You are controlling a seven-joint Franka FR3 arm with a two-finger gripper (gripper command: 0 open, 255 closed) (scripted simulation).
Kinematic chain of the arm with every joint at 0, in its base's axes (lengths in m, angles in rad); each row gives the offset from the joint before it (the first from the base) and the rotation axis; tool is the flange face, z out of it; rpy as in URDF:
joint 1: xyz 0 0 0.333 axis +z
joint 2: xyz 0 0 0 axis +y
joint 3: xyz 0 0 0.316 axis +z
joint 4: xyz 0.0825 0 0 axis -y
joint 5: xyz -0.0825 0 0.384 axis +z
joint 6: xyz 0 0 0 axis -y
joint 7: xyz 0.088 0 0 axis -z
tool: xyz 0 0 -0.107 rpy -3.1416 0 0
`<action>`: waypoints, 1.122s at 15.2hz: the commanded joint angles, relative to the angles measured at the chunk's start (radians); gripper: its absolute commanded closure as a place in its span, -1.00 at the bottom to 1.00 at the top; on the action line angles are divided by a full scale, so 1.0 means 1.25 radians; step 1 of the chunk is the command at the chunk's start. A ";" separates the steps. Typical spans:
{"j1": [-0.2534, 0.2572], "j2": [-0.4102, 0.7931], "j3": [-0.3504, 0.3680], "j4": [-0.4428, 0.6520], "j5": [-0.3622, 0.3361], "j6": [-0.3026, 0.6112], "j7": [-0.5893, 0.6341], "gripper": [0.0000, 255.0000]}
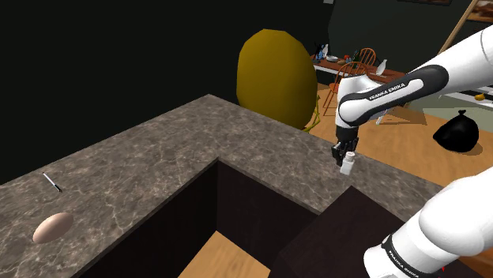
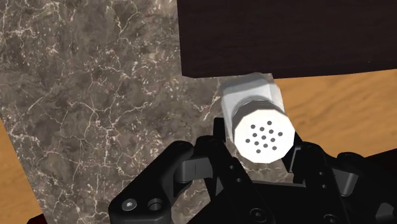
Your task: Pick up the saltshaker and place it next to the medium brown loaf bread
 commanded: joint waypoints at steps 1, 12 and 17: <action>0.001 -0.024 0.003 0.005 0.001 -0.029 -0.001 1.00; -0.149 -0.161 -0.124 -0.098 -0.157 -0.029 -0.155 1.00; -0.231 -0.188 -0.199 -0.111 -0.239 -0.017 -0.247 1.00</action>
